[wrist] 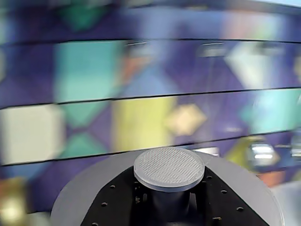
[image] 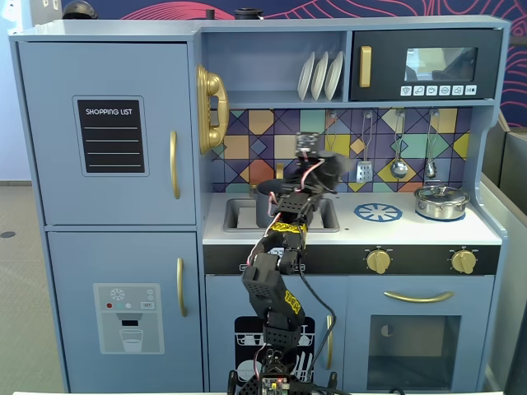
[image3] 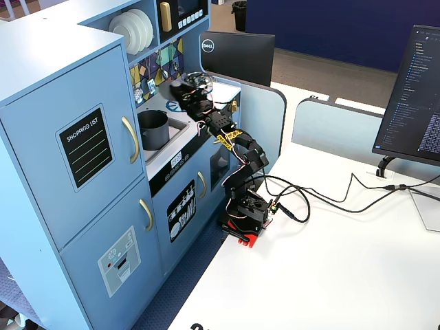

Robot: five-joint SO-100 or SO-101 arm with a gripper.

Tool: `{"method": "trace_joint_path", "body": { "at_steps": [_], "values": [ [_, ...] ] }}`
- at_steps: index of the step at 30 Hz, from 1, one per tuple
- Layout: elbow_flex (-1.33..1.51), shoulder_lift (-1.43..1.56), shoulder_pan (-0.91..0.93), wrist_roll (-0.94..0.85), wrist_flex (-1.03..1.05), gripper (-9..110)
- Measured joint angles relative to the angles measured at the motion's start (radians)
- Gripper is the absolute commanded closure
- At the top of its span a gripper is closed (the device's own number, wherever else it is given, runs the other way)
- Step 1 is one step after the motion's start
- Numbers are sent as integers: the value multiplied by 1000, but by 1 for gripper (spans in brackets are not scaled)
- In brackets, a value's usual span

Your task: Take off the lid from the gray recipient and place it on the counter

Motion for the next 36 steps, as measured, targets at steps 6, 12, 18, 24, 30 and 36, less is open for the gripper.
{"method": "trace_joint_path", "body": {
  "at_steps": [6,12,18,24,30,36],
  "values": [
    [40,14,109,18,0,101],
    [158,14,137,17,-72,101],
    [247,-21,163,17,-176,101],
    [258,-92,181,17,-244,101],
    [262,-156,183,17,-291,101],
    [295,-196,183,6,-333,101]
  ]
}}
